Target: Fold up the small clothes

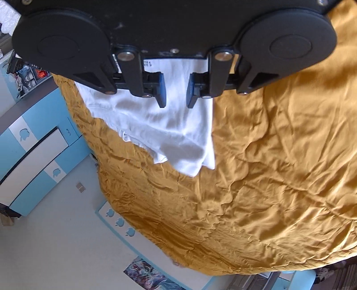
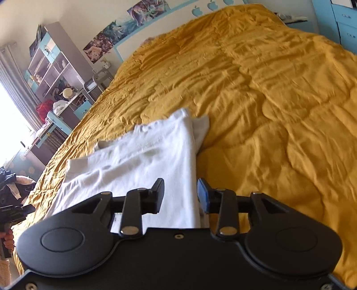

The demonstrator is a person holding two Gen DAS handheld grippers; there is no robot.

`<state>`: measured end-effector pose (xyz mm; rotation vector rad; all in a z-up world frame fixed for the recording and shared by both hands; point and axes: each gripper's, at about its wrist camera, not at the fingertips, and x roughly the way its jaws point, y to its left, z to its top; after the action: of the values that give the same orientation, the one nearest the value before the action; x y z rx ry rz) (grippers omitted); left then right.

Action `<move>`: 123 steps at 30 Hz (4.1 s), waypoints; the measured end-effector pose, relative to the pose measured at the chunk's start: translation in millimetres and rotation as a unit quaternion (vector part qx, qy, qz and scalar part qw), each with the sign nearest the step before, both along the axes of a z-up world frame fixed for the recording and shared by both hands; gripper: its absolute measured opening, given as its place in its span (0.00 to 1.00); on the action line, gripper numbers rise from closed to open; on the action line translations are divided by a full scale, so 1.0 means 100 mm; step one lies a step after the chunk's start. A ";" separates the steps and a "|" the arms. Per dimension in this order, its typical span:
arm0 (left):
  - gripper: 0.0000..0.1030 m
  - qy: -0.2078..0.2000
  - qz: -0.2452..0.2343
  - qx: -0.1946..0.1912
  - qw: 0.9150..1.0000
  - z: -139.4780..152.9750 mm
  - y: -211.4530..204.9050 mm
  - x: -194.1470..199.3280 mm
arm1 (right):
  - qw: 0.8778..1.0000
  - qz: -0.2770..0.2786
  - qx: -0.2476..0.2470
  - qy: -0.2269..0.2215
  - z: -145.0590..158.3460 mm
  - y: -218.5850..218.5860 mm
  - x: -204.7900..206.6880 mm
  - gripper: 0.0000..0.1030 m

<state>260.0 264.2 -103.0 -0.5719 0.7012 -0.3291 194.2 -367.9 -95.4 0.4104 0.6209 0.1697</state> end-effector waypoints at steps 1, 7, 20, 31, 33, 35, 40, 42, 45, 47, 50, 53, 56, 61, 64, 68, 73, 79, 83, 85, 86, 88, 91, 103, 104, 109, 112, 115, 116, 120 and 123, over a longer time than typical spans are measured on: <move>0.23 -0.009 -0.005 0.004 1.000 0.01 -0.09 0.15 | 1.000 0.009 0.003 -0.010 0.05 0.06 0.13 0.34; 0.24 -0.013 -0.032 -0.003 0.999 -0.27 -0.63 1.06 | 0.998 0.054 -0.025 -0.014 0.03 0.54 1.01 0.38; 0.13 0.059 0.015 0.025 0.998 -0.86 -0.69 1.87 | 0.998 -0.008 -0.041 0.057 -0.46 0.53 1.89 0.15; 0.35 -0.024 -0.047 -0.016 0.998 -0.32 -0.98 1.28 | 0.998 0.050 -0.049 -0.002 -0.04 0.99 1.30 0.33; 0.36 -0.017 -0.074 -0.024 0.997 -0.33 -1.19 1.27 | 0.996 0.076 -0.041 -0.003 -0.02 1.16 1.13 0.38; 0.37 -0.010 -0.097 -0.033 0.995 -0.39 -1.39 1.28 | 0.995 0.099 -0.032 0.000 -0.04 1.29 0.99 0.38; 0.37 0.028 -0.081 0.000 0.996 -0.66 -1.66 1.44 | 0.991 0.116 -0.050 0.040 -0.28 1.41 0.78 0.40; 0.37 0.040 -0.063 -0.003 0.997 -0.77 -1.59 1.50 | 0.990 0.109 -0.065 0.060 -0.40 1.35 0.74 0.39; 0.37 0.041 -0.068 -0.045 0.996 -0.77 -1.47 1.53 | 0.989 0.123 -0.056 0.059 -0.40 1.24 0.70 0.39; 0.37 0.007 -0.079 -0.046 0.996 -0.66 -1.42 1.52 | 0.990 0.119 -0.064 0.035 -0.29 1.18 0.73 0.39; 0.38 -0.023 -0.082 0.013 0.996 -0.46 -1.40 1.64 | 0.988 0.111 -0.104 -0.016 -0.11 1.15 0.94 0.41; 0.38 -0.007 -0.076 0.048 0.996 -0.39 -1.36 1.78 | 0.970 0.163 -0.173 -0.056 0.07 1.29 1.30 0.41; 0.39 -0.016 -0.066 0.048 0.997 -0.35 -1.27 1.64 | 0.936 0.252 -0.237 -0.063 0.15 1.57 1.67 0.38; 0.40 -0.008 -0.053 0.025 0.998 -0.44 -1.11 1.22 | 0.898 0.331 -0.289 -0.030 0.03 1.93 2.17 0.31; 0.40 0.005 -0.042 0.010 0.999 -0.53 -1.01 1.07 | 0.892 0.340 -0.298 -0.019 -0.06 1.99 2.33 0.31; 0.41 0.025 -0.024 -0.018 0.999 -0.63 -0.91 1.04 | 0.885 0.359 -0.297 0.011 -0.21 2.02 2.46 0.31; 0.42 0.027 -0.018 -0.034 0.999 -0.67 -0.87 1.02 | 0.879 0.379 -0.289 0.030 -0.29 2.06 2.53 0.03; 0.43 0.029 -0.023 -0.043 0.998 -0.69 -0.88 1.04 | 0.872 0.388 -0.298 0.031 -0.27 2.10 2.53 0.01; 0.43 0.029 -0.025 -0.044 0.998 -0.70 -0.87 1.03 | 0.875 0.372 -0.309 0.000 -0.20 2.10 2.50 0.00; 0.43 0.029 -0.027 -0.044 0.998 -0.70 -0.87 1.03 | 0.886 0.343 -0.312 -0.016 -0.14 2.07 2.54 0.00; 0.43 0.029 -0.027 -0.043 0.998 -0.70 -0.87 1.03 | 0.891 0.338 -0.302 -0.010 -0.12 2.05 2.58 0.00; 0.43 0.029 -0.029 -0.044 0.998 -0.71 -0.88 1.04 | 0.890 0.337 -0.307 -0.008 -0.12 2.06 2.61 0.00; 0.44 0.028 -0.031 -0.043 0.998 -0.71 -0.88 1.04 | 0.890 0.357 -0.284 0.013 -0.13 2.10 2.64 0.00; 0.44 0.031 -0.031 -0.051 0.998 -0.75 -0.88 1.05 | 0.856 0.415 -0.307 0.019 -0.33 2.48 2.65 0.06; 0.44 0.032 -0.031 -0.053 0.998 -0.75 -0.88 1.05 | 0.854 0.418 -0.308 0.024 -0.35 2.49 2.66 0.06; 0.45 0.033 -0.030 -0.059 0.997 -0.78 -0.86 1.05 | 0.851 0.425 -0.308 0.027 -0.32 2.48 2.68 0.10; 0.45 0.033 -0.030 -0.060 0.997 -0.78 -0.86 1.06 | 0.849 0.431 -0.304 0.032 -0.30 2.48 2.70 0.14; 0.45 0.034 -0.030 -0.062 0.997 -0.78 -0.86 1.06 | 0.850 0.434 -0.296 0.037 -0.30 2.47 2.73 0.17; 0.45 0.035 -0.030 -0.063 0.997 -0.79 -0.86 1.06 | 0.850 0.434 -0.295 0.039 -0.31 2.48 2.73 0.17; 0.45 0.035 -0.029 -0.064 0.997 -0.79 -0.86 1.06 | 0.856 0.439 -0.267 0.052 -0.31 2.46 2.77 0.18; 0.45 0.037 -0.028 -0.065 0.997 -0.79 -0.86 1.06 | 0.854 0.440 -0.272 0.059 -0.36 2.50 2.78 0.17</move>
<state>366.1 177.9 -182.4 -0.6922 0.7711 -0.4096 472.0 -118.3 -131.9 -0.4507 0.9130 0.8281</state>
